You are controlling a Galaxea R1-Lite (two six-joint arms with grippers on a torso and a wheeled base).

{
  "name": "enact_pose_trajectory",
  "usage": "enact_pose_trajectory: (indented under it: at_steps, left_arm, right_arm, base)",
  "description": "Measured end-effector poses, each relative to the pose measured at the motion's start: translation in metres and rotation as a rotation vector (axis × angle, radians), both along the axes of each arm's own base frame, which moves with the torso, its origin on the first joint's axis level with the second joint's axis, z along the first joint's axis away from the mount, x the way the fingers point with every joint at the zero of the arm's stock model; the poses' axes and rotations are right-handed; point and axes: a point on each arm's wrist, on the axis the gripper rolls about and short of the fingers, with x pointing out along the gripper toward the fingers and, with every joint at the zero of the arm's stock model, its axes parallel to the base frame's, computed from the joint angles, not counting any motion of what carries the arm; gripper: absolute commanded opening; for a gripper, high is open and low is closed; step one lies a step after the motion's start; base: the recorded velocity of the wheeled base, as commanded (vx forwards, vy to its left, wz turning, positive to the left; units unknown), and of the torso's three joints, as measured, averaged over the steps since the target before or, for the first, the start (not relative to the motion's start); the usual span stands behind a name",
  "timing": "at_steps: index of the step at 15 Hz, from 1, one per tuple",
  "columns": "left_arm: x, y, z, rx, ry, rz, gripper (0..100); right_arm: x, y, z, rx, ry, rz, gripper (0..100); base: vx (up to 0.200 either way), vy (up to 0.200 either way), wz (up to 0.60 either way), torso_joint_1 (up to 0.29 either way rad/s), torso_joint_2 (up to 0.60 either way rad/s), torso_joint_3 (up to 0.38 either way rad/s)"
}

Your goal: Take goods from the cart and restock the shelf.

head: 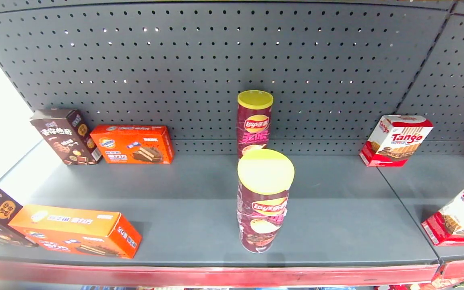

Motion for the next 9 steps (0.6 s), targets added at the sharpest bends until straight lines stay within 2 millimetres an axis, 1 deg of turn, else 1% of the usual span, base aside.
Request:
enact_pose_trajectory:
  at_steps: [2,3,4,6,8,9]
  left_arm:
    - [-0.003,0.0,-0.001,-0.095,-0.057,-0.01,100]
    - [-0.004,-0.001,-0.002,-0.111,-0.071,-0.026,100]
    - [-0.004,-0.002,-0.002,-0.137,-0.082,-0.081,100]
    - [-0.004,-0.004,-0.004,-0.147,-0.074,-0.184,100]
    - [-0.004,-0.006,-0.008,-0.111,-0.06,-0.273,100]
    - [-0.003,-0.006,-0.009,-0.107,-0.057,-0.281,100]
  right_arm:
    - [-0.004,0.0,0.0,0.018,-0.048,-0.017,100]
    - [-0.005,0.0,0.0,0.028,-0.084,-0.031,100]
    - [-0.006,-0.001,0.002,0.031,-0.132,-0.073,100]
    - [-0.007,-0.003,-0.007,0.031,-0.08,-0.17,100]
    - [-0.008,-0.002,-0.008,0.025,-0.084,-0.13,100]
    - [-0.008,-0.002,-0.008,0.026,-0.086,-0.125,100]
  base:
    - [0.0,0.0,0.0,0.0,0.0,0.0]
    - [0.0,0.0,0.0,0.0,0.0,0.0]
    - [0.0,0.0,0.0,0.0,0.0,0.0]
    - [0.0,0.0,0.0,0.0,0.0,0.0]
    - [0.0,0.0,0.0,0.0,0.0,0.0]
    - [0.0,0.0,0.0,0.0,0.0,0.0]
